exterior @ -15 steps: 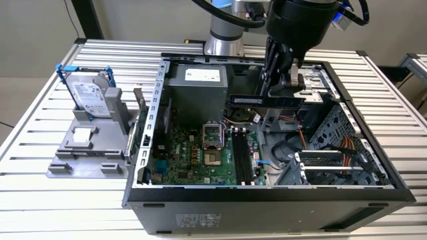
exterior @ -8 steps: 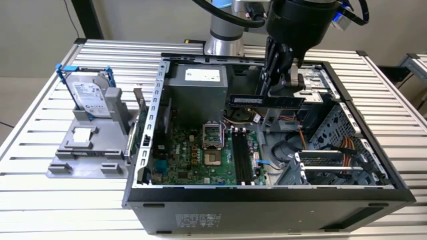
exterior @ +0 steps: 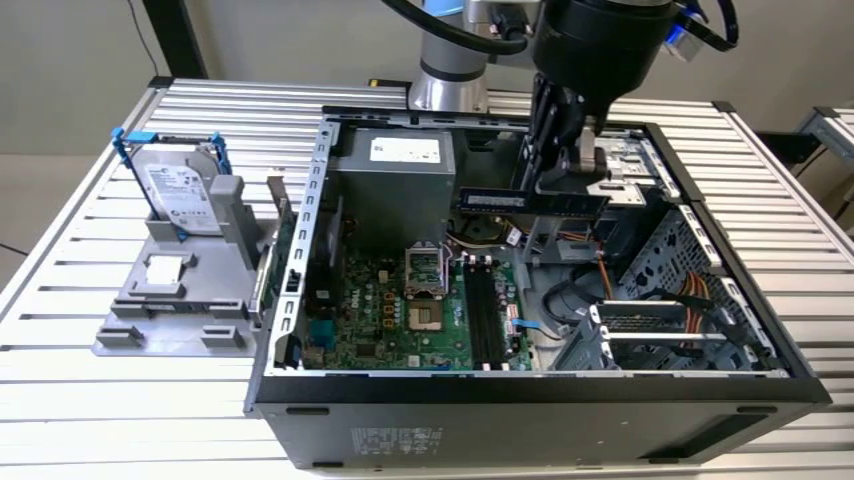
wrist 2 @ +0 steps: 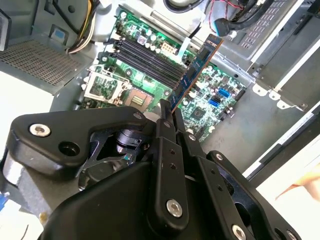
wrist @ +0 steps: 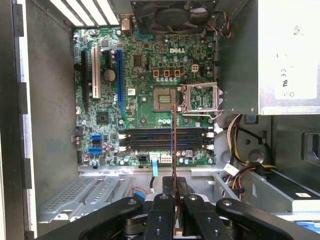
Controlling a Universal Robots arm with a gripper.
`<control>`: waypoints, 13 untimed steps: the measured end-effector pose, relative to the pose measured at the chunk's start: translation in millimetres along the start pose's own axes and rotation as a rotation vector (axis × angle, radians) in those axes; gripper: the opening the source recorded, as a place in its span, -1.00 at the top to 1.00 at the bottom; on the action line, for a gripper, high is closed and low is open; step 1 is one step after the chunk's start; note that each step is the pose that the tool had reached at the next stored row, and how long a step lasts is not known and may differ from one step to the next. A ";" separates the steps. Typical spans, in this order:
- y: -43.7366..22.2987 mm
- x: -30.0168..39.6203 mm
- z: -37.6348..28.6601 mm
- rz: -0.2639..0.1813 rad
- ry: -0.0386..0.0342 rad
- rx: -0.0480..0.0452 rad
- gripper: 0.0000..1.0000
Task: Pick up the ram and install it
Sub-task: 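Insert the ram into the slot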
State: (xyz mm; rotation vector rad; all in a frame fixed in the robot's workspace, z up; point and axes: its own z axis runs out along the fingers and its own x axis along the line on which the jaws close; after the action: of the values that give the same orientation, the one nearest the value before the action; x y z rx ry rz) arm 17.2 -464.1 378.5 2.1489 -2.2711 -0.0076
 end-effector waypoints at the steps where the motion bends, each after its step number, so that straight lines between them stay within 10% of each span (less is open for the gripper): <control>1: 0.0 0.0 0.0 0.007 -0.0002 0.0000 1.00; 13: 0.0 0.0 0.0 0.094 -0.0014 -0.0007 1.00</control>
State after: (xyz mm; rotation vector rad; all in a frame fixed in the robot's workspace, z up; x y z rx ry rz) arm 17.2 -464.1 378.5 2.0401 -2.3696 -0.0087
